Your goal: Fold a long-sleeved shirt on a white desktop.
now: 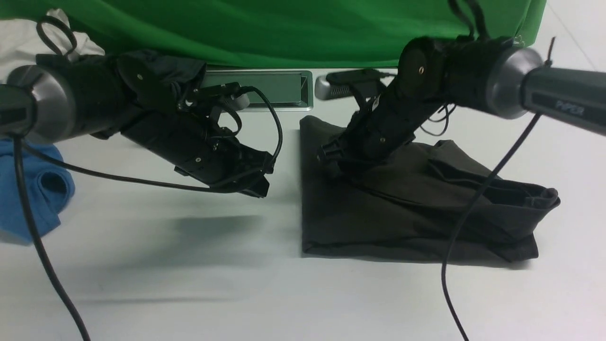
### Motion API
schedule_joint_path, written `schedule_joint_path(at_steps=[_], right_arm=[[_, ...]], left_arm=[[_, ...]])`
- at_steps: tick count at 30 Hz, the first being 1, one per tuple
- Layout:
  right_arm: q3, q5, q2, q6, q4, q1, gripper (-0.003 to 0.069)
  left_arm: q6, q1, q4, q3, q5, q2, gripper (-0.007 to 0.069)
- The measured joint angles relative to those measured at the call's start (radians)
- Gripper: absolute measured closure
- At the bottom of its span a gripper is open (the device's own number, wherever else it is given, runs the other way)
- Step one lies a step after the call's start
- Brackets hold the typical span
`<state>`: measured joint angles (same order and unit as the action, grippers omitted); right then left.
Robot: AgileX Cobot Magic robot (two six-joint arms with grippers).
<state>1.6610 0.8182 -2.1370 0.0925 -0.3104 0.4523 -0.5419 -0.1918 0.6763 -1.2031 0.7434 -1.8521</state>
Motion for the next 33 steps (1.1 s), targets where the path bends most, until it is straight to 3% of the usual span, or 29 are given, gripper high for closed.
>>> schedule_joint_path(at_steps=[3, 5, 6, 8, 10, 21, 33], right_arm=[[0.000, -0.006, -0.010, -0.008, 0.010, 0.000, 0.0312], [0.000, -0.014, -0.010, -0.037, 0.039, 0.000, 0.0417], [0.000, -0.014, -0.010, -0.039, 0.041, 0.000, 0.0426], [0.003, -0.010, -0.010, -0.051, 0.061, 0.000, 0.0549], [0.013, 0.000, -0.010, -0.053, 0.065, 0.000, 0.0596], [0.158, 0.134, 0.004, 0.013, 0.149, -0.027, 0.0610], [0.209, 0.114, 0.004, 0.152, 0.258, -0.274, 0.0610]], left_arm=[[0.000, 0.000, 0.000, 0.000, 0.000, 0.000, 0.0606], [0.000, 0.000, 0.001, 0.000, 0.000, 0.000, 0.0606], [0.000, 0.000, 0.001, 0.000, 0.000, 0.000, 0.0606], [-0.001, 0.000, 0.003, -0.001, 0.000, 0.000, 0.0606], [-0.001, 0.000, 0.003, -0.001, 0.000, 0.000, 0.0606], [-0.001, 0.000, 0.004, -0.002, 0.000, 0.000, 0.0606], [-0.002, 0.000, 0.004, -0.004, 0.000, 0.000, 0.0606]])
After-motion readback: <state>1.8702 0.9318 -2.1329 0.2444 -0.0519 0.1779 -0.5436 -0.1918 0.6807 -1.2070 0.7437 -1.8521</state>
